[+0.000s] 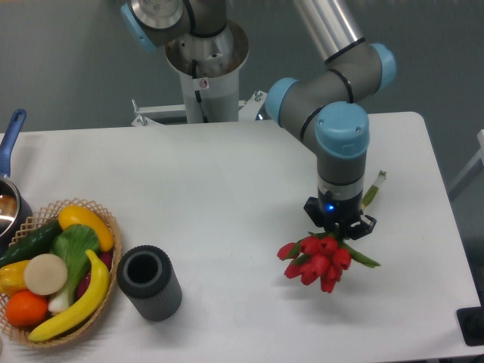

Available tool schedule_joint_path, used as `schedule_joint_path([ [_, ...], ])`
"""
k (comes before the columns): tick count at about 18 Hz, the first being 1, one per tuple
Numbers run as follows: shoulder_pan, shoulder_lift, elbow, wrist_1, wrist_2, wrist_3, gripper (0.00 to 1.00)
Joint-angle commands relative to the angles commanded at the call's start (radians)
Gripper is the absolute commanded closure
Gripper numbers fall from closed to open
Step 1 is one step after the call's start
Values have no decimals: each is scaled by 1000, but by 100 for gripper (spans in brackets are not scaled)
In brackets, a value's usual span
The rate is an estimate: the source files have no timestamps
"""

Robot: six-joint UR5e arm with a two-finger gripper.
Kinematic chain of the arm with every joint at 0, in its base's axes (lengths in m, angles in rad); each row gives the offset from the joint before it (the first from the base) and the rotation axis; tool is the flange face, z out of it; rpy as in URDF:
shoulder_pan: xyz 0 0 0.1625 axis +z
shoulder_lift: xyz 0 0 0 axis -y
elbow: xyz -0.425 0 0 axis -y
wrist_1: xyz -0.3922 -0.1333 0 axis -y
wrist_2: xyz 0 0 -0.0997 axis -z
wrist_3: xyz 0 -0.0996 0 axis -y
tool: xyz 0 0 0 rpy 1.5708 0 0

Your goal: Place the flowers on the table

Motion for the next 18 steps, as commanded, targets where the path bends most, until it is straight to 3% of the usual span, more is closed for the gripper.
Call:
schedule_joint_path([
  [5,-11,-9,-44,15,6,-3,49],
  [6,-12,-8,-46,15,5,-3,34],
  [7,-12,-9,-48,15,5,-3,11],
  [8,-12,-8,-51,15,8,-3,0],
  [14,5,37,-94,21,2,3,0],
  [18,43,54,-98,61,-2,6,0],
])
